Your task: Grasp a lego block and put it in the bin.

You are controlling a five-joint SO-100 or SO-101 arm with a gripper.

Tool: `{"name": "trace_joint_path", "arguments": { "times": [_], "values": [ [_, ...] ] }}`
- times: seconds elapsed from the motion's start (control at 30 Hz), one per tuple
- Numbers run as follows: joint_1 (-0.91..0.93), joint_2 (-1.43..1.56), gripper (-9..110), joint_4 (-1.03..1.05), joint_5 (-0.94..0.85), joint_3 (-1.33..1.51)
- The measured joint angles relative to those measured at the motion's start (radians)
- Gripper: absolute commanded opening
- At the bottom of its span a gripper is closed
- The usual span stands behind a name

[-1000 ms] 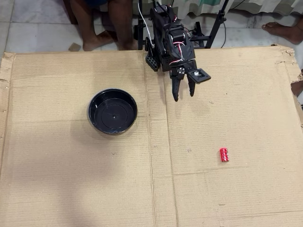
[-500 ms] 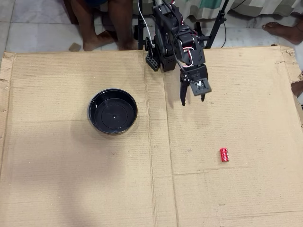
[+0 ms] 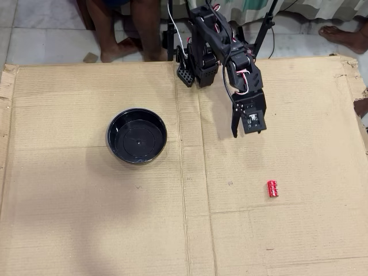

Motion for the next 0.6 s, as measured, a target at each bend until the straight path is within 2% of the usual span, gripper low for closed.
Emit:
{"name": "trace_joint_path", "arguments": {
  "times": [0.3,0.6],
  "values": [
    [-0.038,-0.314,28,0.000,0.164,-0.276],
    [-0.046,-0.594,28,0.000,0.219,-0.503]
  ]
}}
